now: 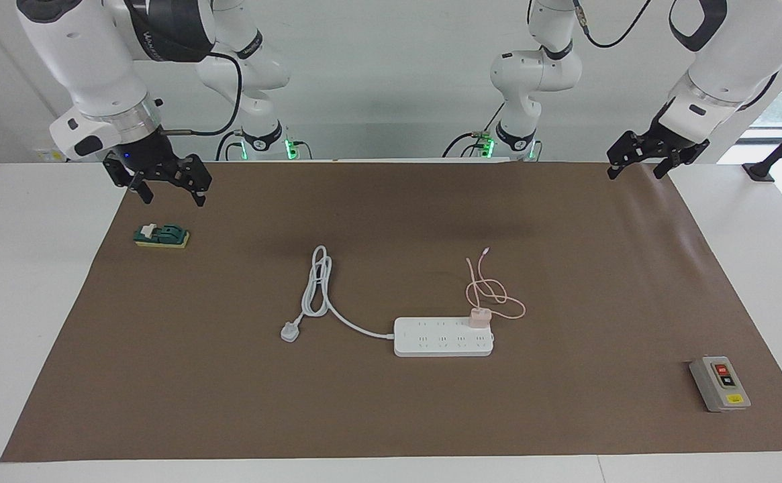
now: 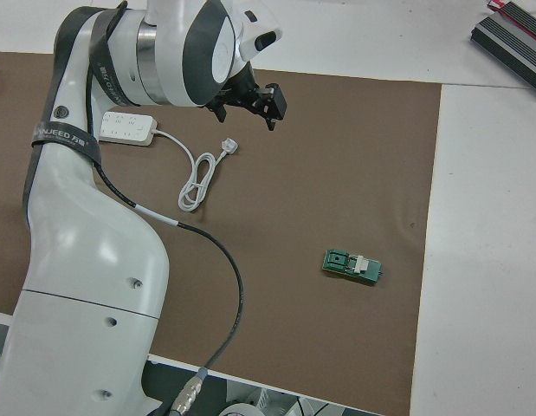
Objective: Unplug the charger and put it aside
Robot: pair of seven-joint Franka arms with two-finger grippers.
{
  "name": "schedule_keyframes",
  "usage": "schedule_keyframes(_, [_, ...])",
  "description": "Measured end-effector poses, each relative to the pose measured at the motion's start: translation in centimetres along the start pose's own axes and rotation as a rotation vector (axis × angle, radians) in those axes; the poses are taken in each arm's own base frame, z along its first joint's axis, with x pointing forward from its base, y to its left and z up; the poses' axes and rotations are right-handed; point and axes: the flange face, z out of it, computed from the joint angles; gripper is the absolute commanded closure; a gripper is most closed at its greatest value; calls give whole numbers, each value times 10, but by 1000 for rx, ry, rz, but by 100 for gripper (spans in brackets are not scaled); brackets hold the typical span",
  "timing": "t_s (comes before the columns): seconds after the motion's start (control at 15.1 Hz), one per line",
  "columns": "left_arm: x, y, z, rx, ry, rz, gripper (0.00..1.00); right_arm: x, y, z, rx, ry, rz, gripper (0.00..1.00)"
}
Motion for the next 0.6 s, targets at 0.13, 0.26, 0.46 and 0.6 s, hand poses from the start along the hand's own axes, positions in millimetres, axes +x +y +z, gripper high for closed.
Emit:
schedule_keyframes(0.13, [0, 0, 0, 0, 0, 0, 0, 0, 0, 0, 0, 2, 0, 0])
schedule_keyframes(0.26, [0, 0, 0, 0, 0, 0, 0, 0, -2, -1, 1, 6, -3, 0])
schedule_keyframes(0.46, [0, 0, 0, 0, 0, 0, 0, 0, -5, -1, 1, 9, -8, 0])
schedule_keyframes(0.6, [0, 0, 0, 0, 0, 0, 0, 0, -5, -1, 1, 9, -8, 0])
